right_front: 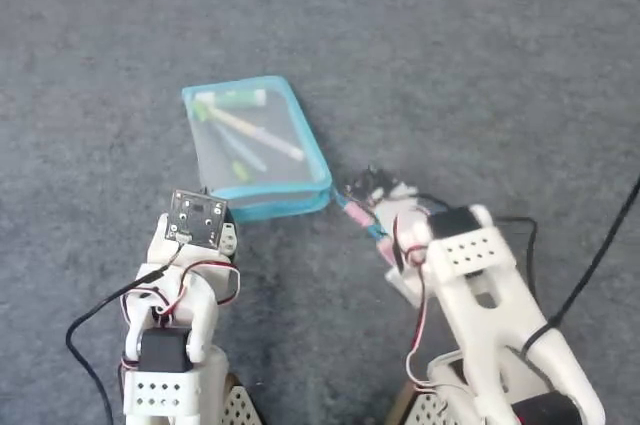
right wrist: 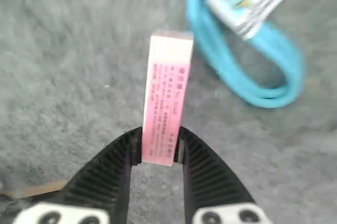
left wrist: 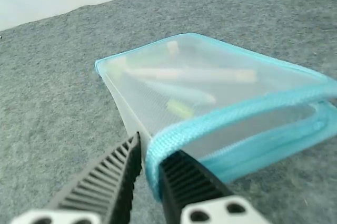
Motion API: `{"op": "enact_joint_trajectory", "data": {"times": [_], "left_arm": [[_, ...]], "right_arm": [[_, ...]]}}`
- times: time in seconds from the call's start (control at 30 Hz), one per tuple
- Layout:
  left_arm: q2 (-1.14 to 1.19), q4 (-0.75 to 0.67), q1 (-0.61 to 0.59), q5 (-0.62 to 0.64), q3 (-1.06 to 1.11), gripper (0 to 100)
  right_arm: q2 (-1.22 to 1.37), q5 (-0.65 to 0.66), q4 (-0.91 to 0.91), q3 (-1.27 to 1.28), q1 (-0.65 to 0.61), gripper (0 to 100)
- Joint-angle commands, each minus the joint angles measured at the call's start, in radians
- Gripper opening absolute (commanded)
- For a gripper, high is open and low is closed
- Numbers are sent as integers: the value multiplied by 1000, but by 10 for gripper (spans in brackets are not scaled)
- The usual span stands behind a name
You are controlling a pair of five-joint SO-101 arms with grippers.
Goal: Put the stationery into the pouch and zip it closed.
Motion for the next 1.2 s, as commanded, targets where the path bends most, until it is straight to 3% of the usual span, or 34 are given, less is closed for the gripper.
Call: {"op": "enact_joint_trajectory", "data": {"times": [0.0, 0.27, 0.57, 0.87, 1.17], "left_arm": [[-15, -6, 2, -9, -8, 12], [-15, -6, 2, -9, -8, 12], [-15, -6, 2, -9, -8, 12], [-15, -6, 2, -9, -8, 12], [-15, -5, 2, -9, -8, 12]], "right_arm": [[-45, -21, 91, -204, -97, 8], [-31, -126, 124, -417, -312, 7], [163, -147, 120, -514, -429, 7], [395, -157, 122, -718, -441, 7], [659, -275, 136, -1039, -364, 7]]}}
